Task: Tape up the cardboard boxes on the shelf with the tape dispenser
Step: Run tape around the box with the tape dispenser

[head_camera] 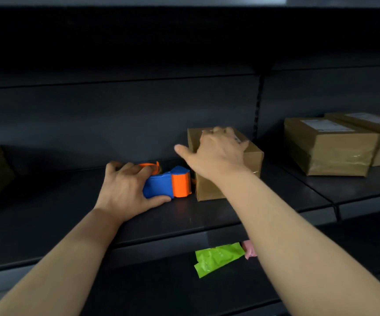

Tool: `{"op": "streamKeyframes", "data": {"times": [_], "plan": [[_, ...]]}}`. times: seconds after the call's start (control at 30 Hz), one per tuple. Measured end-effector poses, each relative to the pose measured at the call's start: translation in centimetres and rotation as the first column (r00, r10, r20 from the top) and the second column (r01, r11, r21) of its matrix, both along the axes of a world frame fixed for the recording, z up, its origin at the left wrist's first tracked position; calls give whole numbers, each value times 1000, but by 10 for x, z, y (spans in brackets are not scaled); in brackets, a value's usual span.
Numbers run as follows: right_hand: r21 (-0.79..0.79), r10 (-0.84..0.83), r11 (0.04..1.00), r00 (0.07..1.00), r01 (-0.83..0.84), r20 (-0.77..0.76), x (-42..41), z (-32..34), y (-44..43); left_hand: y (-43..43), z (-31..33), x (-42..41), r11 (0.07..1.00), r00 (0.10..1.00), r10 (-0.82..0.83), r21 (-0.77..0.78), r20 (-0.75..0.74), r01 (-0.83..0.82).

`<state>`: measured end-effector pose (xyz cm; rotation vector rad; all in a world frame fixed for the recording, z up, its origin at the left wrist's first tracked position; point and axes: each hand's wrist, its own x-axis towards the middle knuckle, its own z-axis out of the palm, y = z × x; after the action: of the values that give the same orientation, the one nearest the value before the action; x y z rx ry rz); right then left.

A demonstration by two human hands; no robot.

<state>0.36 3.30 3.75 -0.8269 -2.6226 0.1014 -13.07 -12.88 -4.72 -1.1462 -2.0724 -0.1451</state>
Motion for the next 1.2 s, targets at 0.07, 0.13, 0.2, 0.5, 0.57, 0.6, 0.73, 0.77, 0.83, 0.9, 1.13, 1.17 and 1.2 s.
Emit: {"op": "streamKeyframes", "data": {"times": [0.07, 0.13, 0.2, 0.5, 0.57, 0.6, 0.73, 0.77, 0.83, 0.9, 1.13, 1.17, 1.2], "plan": [[74, -34, 997, 999, 32, 19, -11, -7, -2, -2, 0, -1, 1000, 1000, -1, -1, 15, 1], [58, 7, 998, 1000, -8, 10, -13, -10, 4, -4, 0, -3, 1000, 999, -21, -2, 40, 21], [-4, 70, 998, 997, -70, 22, -7, -9, 14, -4, 0, -5, 998, 997, -62, -12, 53, 63], [-2, 192, 981, 979, -193, 63, 5, -3, 30, -4, 4, -3, 986, 990, -141, -88, -13, 139], [20, 201, 979, 977, -203, 77, 5, -4, 31, -6, 7, -2, 985, 991, -135, -110, -24, 132], [19, 202, 979, 976, -204, 80, 4, -4, 32, -6, 8, -1, 985, 991, -131, -119, -31, 126], [-43, 251, 968, 965, -248, 82, 20, 1, 36, -14, 7, -3, 988, 996, -88, -130, -21, 85], [-56, 260, 965, 962, -256, 81, 31, 3, 38, -19, 7, -6, 991, 999, -51, -120, -7, 50], [-70, 252, 967, 964, -246, 86, 58, 5, 44, -31, 6, -12, 994, 999, 46, -100, 24, -44], [-59, 231, 972, 970, -226, 79, 81, 7, 47, -39, 5, -16, 993, 996, 86, -80, 14, -84], [185, 161, 969, 986, -164, 34, 61, -13, 18, -38, 3, -12, 995, 996, 84, -55, -24, -86], [211, 132, 968, 991, -136, 33, 57, -16, 19, -38, 3, -12, 995, 996, 84, -48, -18, -85], [245, 108, 963, 994, -109, 18, 55, -18, 20, -38, 3, -13, 995, 996, 85, -46, -13, -85]]}}
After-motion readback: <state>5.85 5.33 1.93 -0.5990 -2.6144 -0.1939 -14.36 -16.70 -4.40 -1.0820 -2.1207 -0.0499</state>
